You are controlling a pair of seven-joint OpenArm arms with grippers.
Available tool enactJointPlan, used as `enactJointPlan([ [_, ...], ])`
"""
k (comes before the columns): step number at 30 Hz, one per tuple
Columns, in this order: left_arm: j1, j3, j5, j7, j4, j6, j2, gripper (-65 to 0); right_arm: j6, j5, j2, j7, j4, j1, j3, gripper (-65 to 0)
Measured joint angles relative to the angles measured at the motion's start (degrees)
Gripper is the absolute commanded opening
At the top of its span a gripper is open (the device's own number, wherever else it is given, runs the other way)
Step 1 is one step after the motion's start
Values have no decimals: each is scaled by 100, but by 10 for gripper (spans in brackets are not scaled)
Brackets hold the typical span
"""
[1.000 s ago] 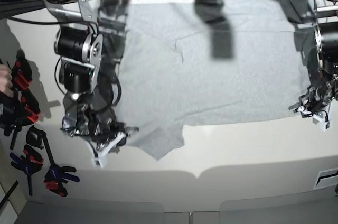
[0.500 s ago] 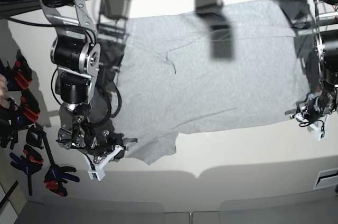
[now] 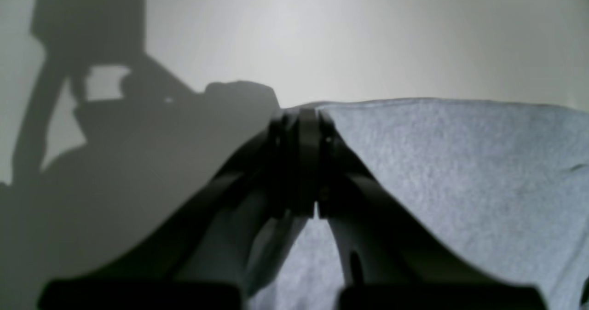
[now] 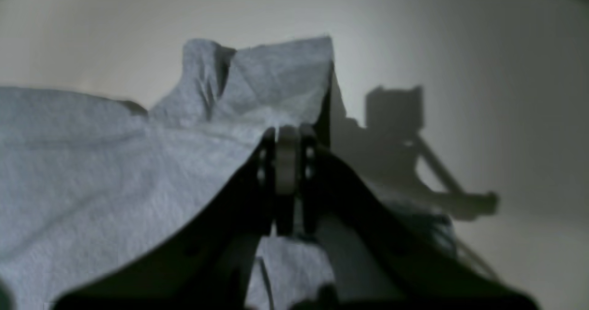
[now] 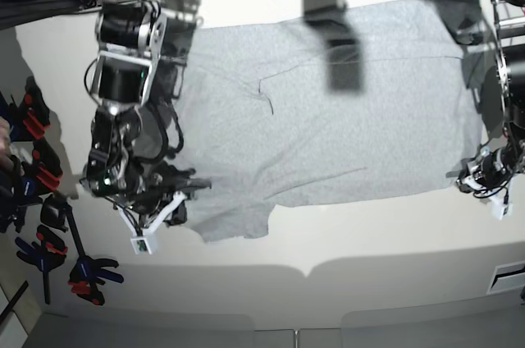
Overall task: Fold the T-shirt properly
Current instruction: 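Lift the hem with both grippers and fold it toward the collar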
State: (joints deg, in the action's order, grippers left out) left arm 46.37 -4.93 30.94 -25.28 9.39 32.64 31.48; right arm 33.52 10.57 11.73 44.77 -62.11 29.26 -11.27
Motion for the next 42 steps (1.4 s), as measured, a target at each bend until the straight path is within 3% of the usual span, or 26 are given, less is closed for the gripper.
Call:
enactJointPlan([
  [5,-98,0,-612,-9,350,-33,9,-650,-28,146,2,59,-796,-501,-7,-650],
  [8,-422,0,-601,-83,988,-595,-15,-650,-31,133,2,184,-1008,-697,-7,-650],
  [11,-1084,-2,-601,-90,1888,-883,-22,-650,-76,129,-4,188,-1110,-811,-42,-650],
  [18,-2708,-35,-557,-184,4249,-1958,26,-650,-96,107,-15,271,-1329,-1008,-293,-650],
  [21,-3195,-33,-553,-249,5149,-2181,184,-650,-96,111,-15,295,-1679,-1226,-398,-650],
  [33,-4409,1569,-542,-1158,7687,-2358,267,-650,-205,170,-17,511,-2857,-2153,-426,-650],
  [42,-5772,1641,-852,-1335,9001,-2352,264,-650,-225,299,-20,684,-3622,-2800,-522,-650],
])
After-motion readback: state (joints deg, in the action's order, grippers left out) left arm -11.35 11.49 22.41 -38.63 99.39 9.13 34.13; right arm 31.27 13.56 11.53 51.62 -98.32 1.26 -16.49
